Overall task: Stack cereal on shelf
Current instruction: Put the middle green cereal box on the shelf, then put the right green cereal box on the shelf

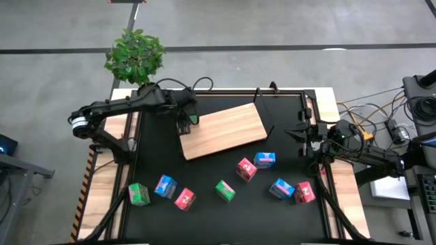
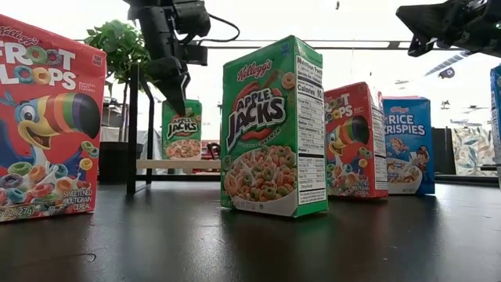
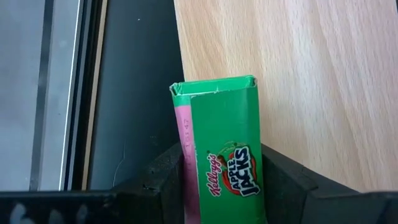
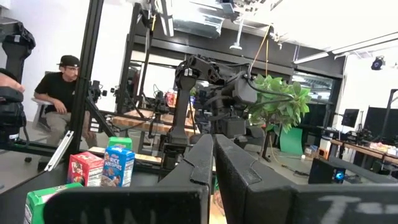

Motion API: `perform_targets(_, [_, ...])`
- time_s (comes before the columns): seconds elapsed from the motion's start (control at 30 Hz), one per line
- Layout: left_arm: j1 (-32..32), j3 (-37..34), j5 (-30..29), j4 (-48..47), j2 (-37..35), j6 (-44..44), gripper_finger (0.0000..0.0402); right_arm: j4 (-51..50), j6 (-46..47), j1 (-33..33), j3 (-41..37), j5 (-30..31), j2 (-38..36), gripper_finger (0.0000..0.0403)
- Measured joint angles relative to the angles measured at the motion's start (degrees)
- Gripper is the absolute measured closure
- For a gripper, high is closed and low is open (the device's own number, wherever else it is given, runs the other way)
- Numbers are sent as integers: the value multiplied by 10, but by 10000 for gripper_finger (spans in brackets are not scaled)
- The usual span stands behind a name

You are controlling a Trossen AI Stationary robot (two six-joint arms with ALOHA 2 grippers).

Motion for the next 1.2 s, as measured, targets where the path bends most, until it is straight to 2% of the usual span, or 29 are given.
perform_targets(0.37, [1, 22, -1, -2, 0, -4, 181, 0, 0, 0, 0, 0, 0, 394])
perform_targets(0.53, [1, 25, -1, -7, 0, -5, 170, 0, 0, 0, 0, 0, 0, 394])
perform_targets(0.63, [-6, 58, -2, -37, 0, -20, 170, 0, 5, 0, 0, 0, 0, 394])
perform_targets(0.73, [-29, 110, -2, -59, -2, -82, 170, -1, 9, 0, 3, 0, 0, 394])
perform_targets(0.83, [-87, 149, 7, -67, -2, -132, 170, 0, 10, 0, 8, 0, 0, 394])
perform_targets(1.0, [-248, 156, 17, -62, 8, -163, 175, -1, 10, 0, 11, 0, 0, 394])
perform_targets(1.2, [-397, 153, 1, 50, 60, -163, 176, -1, 11, 0, 13, 0, 0, 394])
